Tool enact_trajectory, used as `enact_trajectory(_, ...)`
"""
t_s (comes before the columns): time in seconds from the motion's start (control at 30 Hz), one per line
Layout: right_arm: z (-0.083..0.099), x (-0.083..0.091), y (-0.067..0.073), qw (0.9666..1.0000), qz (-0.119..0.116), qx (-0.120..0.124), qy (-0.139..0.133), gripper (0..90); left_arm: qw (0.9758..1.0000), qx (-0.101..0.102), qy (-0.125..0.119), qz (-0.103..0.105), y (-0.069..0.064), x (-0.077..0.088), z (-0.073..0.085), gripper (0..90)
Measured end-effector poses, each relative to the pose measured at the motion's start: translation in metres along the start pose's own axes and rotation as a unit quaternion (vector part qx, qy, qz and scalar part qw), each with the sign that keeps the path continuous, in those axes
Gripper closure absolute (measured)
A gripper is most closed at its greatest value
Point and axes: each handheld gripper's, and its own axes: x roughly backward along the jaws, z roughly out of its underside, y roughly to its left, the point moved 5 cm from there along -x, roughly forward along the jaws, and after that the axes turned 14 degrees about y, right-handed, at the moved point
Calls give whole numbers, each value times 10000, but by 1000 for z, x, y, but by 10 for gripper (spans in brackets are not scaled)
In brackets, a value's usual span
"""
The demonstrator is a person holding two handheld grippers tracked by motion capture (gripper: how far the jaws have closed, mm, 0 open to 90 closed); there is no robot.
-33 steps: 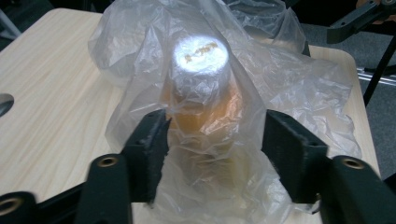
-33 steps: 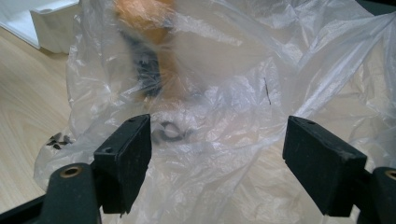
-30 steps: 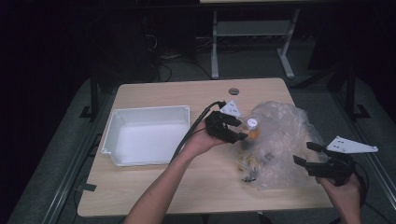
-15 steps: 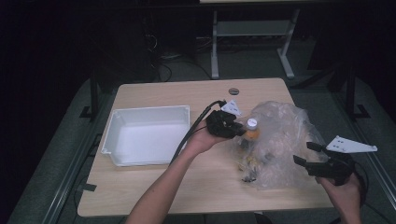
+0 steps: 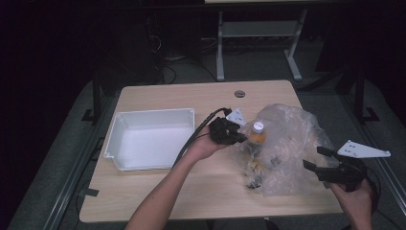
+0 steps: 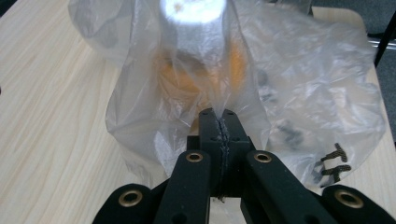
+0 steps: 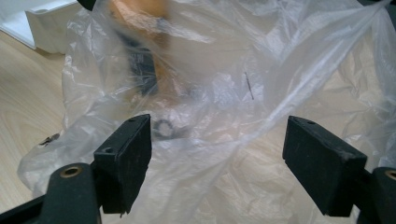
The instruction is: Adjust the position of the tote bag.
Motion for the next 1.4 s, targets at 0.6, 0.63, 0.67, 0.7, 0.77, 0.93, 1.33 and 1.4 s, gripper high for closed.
enact_trajectory(0.6,1,-1,2,10000,11,53,56,236,9993,155,305,-123,3,-8,32,900)
enact_trajectory(0.63,1,-1,2,10000,7,56,59,237,9993,169,311,-127,3,-9,34,900)
enact_trajectory(0.67,0,-1,3,10000,-1,63,56,237,9992,177,315,-144,2,-9,36,900)
enact_trajectory(0.7,0,-2,3,10000,-12,66,63,237,9991,157,366,-152,3,-10,38,900)
enact_trajectory(0.77,0,-3,4,9999,-41,106,91,237,9990,196,371,-155,2,-11,42,900)
enact_trajectory(0.93,0,-5,6,9998,-70,134,142,238,9985,222,489,-126,1,-14,52,900)
enact_trajectory(1.33,0,-7,8,9994,-140,252,199,281,9980,277,560,-84,-4,-20,63,899)
enact_trajectory(1.4,1,-8,8,9993,-150,235,230,289,9977,250,620,-65,-3,-19,65,898)
